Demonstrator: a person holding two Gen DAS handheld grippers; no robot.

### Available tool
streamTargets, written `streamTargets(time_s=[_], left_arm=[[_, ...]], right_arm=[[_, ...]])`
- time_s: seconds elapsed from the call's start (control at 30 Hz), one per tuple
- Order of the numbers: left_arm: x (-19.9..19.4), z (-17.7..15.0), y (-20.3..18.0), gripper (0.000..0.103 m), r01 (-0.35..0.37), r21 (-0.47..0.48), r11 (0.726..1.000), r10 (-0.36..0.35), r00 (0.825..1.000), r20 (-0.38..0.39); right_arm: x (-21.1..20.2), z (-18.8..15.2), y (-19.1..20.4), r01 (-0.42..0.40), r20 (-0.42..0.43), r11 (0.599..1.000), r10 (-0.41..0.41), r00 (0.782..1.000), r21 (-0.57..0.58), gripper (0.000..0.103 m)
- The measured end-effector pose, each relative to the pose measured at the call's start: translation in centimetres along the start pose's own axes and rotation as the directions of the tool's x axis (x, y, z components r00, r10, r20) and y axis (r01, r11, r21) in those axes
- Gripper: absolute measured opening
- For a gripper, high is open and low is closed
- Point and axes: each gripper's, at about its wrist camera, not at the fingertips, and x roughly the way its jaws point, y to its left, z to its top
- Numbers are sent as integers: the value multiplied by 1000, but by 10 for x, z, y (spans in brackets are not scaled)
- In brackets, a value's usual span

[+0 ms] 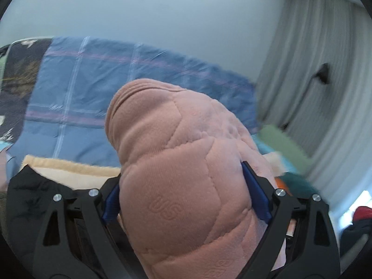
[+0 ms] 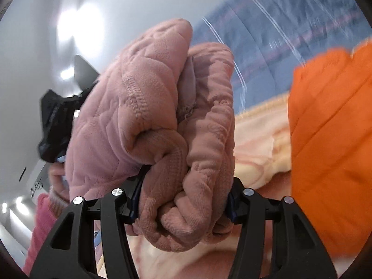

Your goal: Fold large clothes

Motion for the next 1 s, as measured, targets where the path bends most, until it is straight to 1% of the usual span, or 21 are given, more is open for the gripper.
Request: streamTargets(time_s=[0.03, 0.07, 0.1, 0.13, 0.17, 0.2, 0.23, 0.27, 0.3, 0.37, 0.43, 0.47, 0.5, 0.6, 0.67, 0.73, 0.8, 0.83, 0.9, 0.97, 1.0], left_arm=[[23, -11, 20, 93, -72, -19, 997, 72, 997, -32], [43, -26, 36, 94, -149, -35, 988, 145, 986, -77], [60, -39, 49, 92, -211, -46, 976, 203, 970, -131], [85, -64, 65, 92, -298, -41, 954, 281, 931, -234], [100, -83, 73, 88, -340, -20, 940, 320, 904, -284], [104, -97, 77, 87, -361, -10, 932, 346, 901, -262], [96, -104, 82, 87, -326, -55, 944, 310, 931, -195], [90, -105, 87, 87, -292, -95, 952, 274, 947, -168], [85, -105, 92, 88, -276, -124, 953, 255, 953, -165], [76, -102, 91, 89, -290, -119, 950, 267, 947, -182], [67, -98, 80, 89, -312, -75, 947, 295, 938, -181], [59, -100, 68, 92, -314, -59, 948, 299, 938, -177], [51, -100, 59, 97, -311, -29, 950, 302, 939, -166], [24, -112, 20, 101, -303, 67, 951, 309, 943, -124], [2, -124, -11, 101, -302, 151, 941, 318, 943, -94], [-26, -142, -40, 101, -287, 210, 935, 305, 951, -59], [-55, -163, -67, 101, -269, 244, 932, 286, 958, -35], [-67, -170, -75, 101, -277, 249, 928, 292, 956, -22], [-89, -186, -93, 101, -308, 268, 913, 322, 947, -6], [-112, -201, -113, 101, -368, 294, 882, 382, 924, 13], [-122, -207, -122, 101, -404, 289, 868, 416, 909, 23]], right_arm=[[27, -7, -15, 73, -59, 997, -71, 996, 36, 58], [51, -16, -26, 158, -131, 987, -151, 980, 41, 58], [69, -24, -29, 225, -170, 974, -219, 961, 15, 60], [73, -30, -26, 265, -119, 964, -267, 956, -37, 61], [72, -28, -21, 299, -96, 953, -303, 948, -54, 60], [74, -27, -18, 311, -110, 949, -316, 943, -54, 61], [73, -25, -17, 321, -107, 945, -326, 939, -58, 62], [71, -25, -16, 325, -100, 944, -330, 939, -64, 64], [69, -26, -15, 329, -90, 942, -334, 938, -69, 66], [61, -30, -9, 359, -57, 930, -364, 930, -77, 76], [52, -33, -2, 378, -42, 922, -382, 923, -80, 77], [45, -37, 0, 381, -40, 921, -385, 922, -80, 77], [36, -38, 6, 382, -36, 921, -386, 922, -80, 77], [11, -44, 25, 341, -27, 932, -347, 937, -121, 78], [-18, -57, 44, 377, 23, 908, -379, 925, -185, 84], [-42, -69, 57, 392, 58, 886, -391, 919, -249, 86], [-76, -86, 70, 443, 112, 846, -430, 896, -299, 88], [-90, -93, 72, 462, 129, 833, -444, 886, -305, 90], [-123, -109, 77, 499, 162, 813, -472, 867, -299, 92], [-151, -126, 82, 522, 191, 799, -486, 853, -298, 97], [-165, -137, 87, 552, 219, 777, -507, 834, -304, 101]])
